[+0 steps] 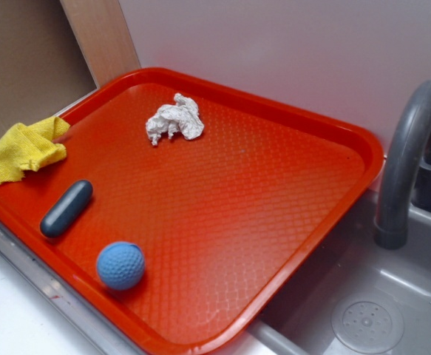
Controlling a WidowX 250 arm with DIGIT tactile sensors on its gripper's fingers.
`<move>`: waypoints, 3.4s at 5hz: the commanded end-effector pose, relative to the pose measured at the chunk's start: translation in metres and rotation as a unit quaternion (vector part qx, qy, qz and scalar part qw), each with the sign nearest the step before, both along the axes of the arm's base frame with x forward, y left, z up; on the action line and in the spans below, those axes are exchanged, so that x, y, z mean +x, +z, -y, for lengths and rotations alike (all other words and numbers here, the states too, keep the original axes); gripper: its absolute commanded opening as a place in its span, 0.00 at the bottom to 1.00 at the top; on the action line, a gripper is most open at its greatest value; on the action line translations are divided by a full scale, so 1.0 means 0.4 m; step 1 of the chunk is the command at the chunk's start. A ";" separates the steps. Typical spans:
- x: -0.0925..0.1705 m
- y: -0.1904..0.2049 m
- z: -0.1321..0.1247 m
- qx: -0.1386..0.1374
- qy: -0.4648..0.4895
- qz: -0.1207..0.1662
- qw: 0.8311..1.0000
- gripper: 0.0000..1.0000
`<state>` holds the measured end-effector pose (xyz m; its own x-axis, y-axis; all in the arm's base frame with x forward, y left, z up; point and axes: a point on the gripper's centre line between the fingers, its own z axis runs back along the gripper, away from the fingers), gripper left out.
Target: Grab the yellow cloth.
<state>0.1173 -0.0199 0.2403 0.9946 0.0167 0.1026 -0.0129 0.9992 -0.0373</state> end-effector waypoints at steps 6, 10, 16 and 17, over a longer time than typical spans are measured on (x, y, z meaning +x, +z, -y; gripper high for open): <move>0.111 -0.341 -0.016 0.099 0.006 -0.064 0.993 1.00; 0.131 -0.492 -0.021 0.178 0.020 -0.146 0.973 0.00; 0.101 -0.080 0.098 -0.103 -0.034 -0.013 0.994 0.00; 0.093 -0.015 0.083 -0.147 -0.029 0.018 0.989 0.00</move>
